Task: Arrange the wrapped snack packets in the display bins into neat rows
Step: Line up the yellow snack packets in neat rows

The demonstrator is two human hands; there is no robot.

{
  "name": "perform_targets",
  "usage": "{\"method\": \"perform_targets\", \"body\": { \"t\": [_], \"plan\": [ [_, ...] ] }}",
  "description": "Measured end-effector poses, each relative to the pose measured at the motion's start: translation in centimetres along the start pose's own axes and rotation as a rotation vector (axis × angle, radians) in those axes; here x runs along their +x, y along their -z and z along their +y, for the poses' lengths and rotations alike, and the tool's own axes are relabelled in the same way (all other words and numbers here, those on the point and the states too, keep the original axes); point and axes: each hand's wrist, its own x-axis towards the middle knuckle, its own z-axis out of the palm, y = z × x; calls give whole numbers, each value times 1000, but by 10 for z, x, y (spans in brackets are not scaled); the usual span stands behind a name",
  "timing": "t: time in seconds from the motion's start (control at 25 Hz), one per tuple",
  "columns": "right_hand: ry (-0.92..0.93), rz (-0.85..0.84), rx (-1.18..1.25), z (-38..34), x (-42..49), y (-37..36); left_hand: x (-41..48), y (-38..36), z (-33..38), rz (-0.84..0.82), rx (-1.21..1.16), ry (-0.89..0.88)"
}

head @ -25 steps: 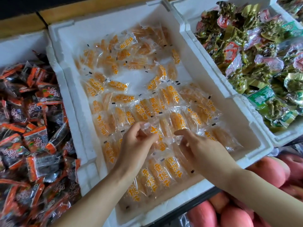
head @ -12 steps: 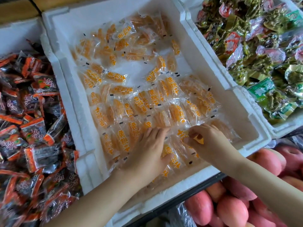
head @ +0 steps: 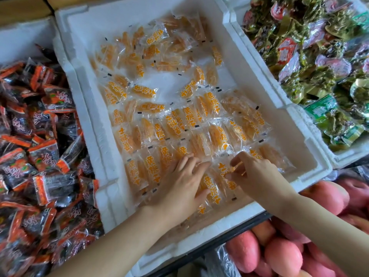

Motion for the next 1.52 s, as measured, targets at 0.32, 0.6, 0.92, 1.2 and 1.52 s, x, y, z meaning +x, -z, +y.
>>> {"method": "perform_targets", "body": {
  "t": [0.32,0.6,0.92,1.2,1.52],
  "plan": [
    [213,57,-515,-8,-6,20,-1,6,-2,-62,-23,-19],
    [332,163,-143,-29,39,54,22,32,-39,176,-181,-2],
    [66,201,96,-44,189,45,136,63,-99,99,-259,322],
    [-224,161,213,-52,247,44,203,46,-107,74,-261,485],
    [-263,52,237,-50,256,61,220,53,-115,-20,-468,574]
  ]
}}
